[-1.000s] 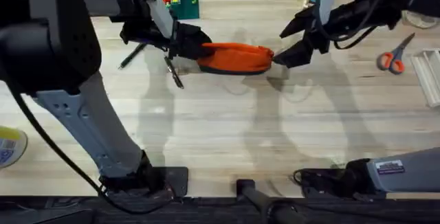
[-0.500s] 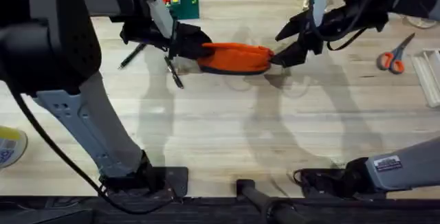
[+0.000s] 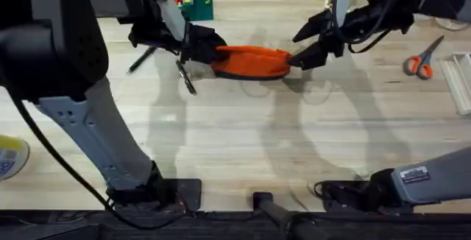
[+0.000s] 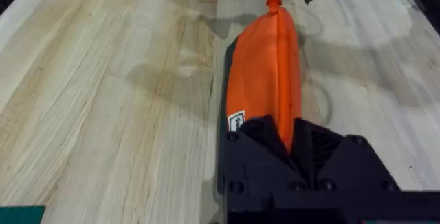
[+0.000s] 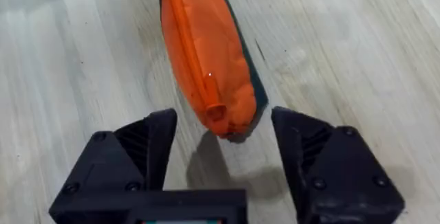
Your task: Unzip the bag, pick up the pens from the table one at a time and place them inside, then zip the bag closed.
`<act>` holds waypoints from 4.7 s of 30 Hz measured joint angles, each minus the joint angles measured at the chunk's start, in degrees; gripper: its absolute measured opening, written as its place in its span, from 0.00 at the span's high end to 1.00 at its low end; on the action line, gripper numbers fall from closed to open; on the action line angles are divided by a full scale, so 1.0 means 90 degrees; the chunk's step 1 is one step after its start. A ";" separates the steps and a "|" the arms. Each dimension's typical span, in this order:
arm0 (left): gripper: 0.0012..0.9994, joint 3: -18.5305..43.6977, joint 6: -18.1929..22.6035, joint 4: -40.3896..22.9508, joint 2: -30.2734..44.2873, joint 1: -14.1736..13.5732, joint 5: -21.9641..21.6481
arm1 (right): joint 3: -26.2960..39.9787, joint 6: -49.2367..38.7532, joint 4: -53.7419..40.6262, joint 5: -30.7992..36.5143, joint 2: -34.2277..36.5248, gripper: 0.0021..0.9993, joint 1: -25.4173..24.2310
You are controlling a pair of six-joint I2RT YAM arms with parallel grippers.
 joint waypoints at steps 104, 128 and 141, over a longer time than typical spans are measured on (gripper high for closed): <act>0.96 0.0000 -0.0022 0.0117 0.0000 0.0000 0.0056 | 0.1234 0.1732 -0.0893 -0.0280 0.0420 0.97 0.0088; 0.96 0.0000 -0.0022 0.0114 0.0000 0.0000 0.0051 | 0.1273 0.1775 -0.0813 -0.0117 0.0421 0.97 0.0696; 0.96 0.0000 -0.0022 0.0114 0.0000 0.0000 0.0046 | 0.1282 0.1851 -0.0418 0.0116 0.0420 0.97 0.1180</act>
